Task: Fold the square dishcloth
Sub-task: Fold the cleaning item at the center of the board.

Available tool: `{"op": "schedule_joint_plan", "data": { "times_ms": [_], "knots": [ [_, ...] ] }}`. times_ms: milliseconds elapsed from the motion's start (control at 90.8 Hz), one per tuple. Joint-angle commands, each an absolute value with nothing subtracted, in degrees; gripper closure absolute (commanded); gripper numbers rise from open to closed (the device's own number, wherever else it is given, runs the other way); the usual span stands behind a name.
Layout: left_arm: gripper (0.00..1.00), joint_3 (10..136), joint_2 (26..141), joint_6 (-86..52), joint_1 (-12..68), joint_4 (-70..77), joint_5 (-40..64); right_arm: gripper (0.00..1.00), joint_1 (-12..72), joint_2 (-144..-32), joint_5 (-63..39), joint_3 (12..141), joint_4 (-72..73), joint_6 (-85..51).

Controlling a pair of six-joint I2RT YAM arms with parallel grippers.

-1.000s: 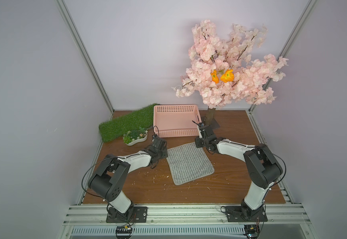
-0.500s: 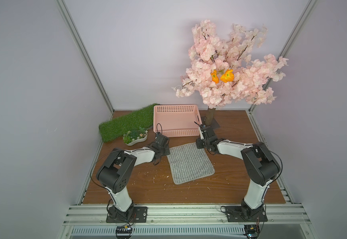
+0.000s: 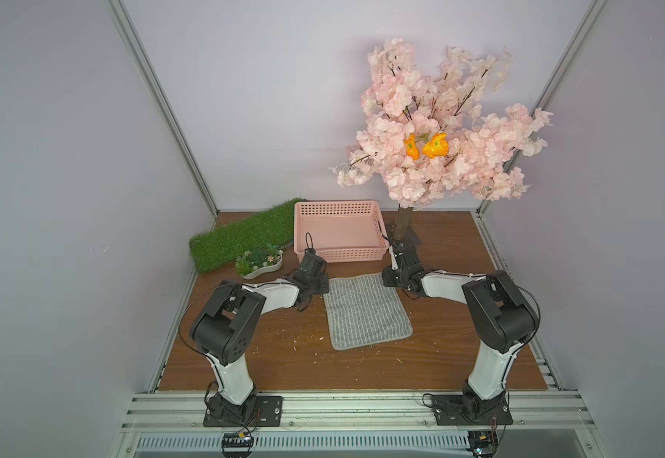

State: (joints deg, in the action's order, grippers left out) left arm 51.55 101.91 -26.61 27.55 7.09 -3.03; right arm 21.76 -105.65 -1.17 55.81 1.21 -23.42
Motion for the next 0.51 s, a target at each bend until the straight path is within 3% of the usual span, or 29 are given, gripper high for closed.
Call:
{"op": "schedule_joint_plan", "data": {
  "times_ms": [0,495],
  "knots": [
    [1.00,52.37,102.62,-23.30,27.04,10.21,-3.04,0.68,20.95,-105.31,-2.78,54.75,1.40,-24.27],
    [1.00,54.82,104.49,-21.97,27.05,10.74,-3.65,0.63,18.97,-103.31,-2.22,56.90,-0.53,-21.31]
  ]
}}
